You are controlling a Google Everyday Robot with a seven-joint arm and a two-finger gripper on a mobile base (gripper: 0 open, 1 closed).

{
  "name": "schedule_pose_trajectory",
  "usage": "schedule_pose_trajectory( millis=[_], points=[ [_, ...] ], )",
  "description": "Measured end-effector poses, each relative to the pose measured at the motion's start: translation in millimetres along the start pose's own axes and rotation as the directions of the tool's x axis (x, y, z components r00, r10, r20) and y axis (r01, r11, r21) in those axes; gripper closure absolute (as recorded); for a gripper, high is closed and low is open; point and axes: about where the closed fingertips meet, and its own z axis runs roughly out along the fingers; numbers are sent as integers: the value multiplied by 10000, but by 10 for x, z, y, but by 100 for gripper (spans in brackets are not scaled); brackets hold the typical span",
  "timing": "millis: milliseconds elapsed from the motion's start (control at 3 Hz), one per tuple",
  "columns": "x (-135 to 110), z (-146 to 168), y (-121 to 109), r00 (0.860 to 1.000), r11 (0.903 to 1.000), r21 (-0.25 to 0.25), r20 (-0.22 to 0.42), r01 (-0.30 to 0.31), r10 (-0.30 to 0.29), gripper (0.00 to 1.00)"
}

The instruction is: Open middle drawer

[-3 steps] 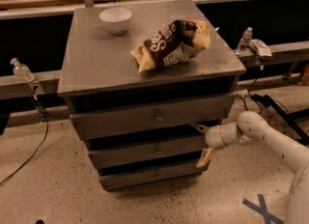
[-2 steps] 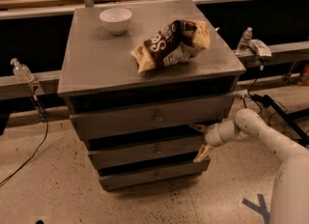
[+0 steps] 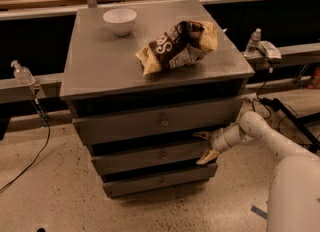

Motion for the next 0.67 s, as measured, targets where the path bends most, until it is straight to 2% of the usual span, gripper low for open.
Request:
schedule_pose_trajectory(
  millis=[333, 667],
  points=[
    [-16, -16, -5, 10000, 10000, 0, 1, -1, 1, 26],
    [-4, -47, 333, 9983, 9991, 135, 410, -413, 407, 30]
  ],
)
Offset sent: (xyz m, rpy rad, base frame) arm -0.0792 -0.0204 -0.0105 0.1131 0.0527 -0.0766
